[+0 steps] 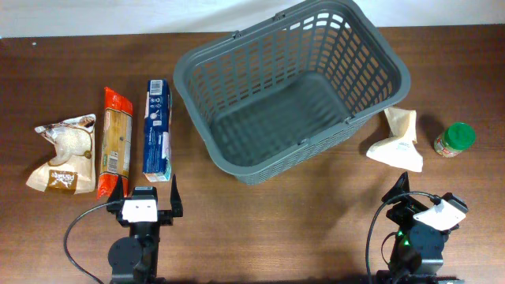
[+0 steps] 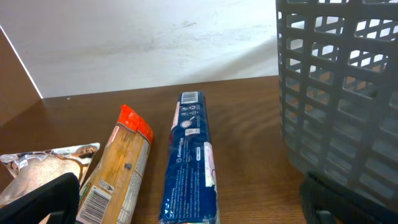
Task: Pack container
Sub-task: 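Move both grippers up to the sides of the grey basket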
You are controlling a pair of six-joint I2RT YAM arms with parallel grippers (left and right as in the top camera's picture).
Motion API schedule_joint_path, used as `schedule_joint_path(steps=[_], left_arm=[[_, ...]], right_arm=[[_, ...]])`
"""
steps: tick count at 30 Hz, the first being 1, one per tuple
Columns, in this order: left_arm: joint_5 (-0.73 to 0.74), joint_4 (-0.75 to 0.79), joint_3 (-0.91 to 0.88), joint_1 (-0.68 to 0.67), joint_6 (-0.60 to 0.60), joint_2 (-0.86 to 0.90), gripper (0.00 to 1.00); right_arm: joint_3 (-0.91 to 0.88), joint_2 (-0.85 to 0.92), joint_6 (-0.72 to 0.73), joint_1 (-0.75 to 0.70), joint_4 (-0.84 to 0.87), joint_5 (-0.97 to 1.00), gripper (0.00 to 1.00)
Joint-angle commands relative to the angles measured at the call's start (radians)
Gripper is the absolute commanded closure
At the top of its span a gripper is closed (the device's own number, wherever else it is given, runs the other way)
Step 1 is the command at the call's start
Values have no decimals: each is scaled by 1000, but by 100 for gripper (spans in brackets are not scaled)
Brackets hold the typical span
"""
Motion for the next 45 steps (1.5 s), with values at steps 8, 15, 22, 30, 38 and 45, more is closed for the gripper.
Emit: schedule_joint_path(steps=[8, 15, 22, 30, 38, 45], left_arm=[[12, 2, -6, -3, 16, -9, 1], [12, 2, -6, -3, 16, -9, 1], [12, 2, -6, -3, 16, -9, 1], [44, 0, -6, -3, 16, -9, 1], [298, -43, 31, -3, -110, -4, 1], [229, -244, 298, -3, -186, 58, 1]], right_arm=[[-7, -9, 1, -6, 0, 5, 1], [-7, -9, 1, -6, 0, 5, 1], [-7, -9, 1, -6, 0, 5, 1], [-7, -9, 1, -7, 1, 5, 1], [-7, -9, 2, -6, 4, -40, 1], [37, -9, -29, -2, -2, -266, 1]])
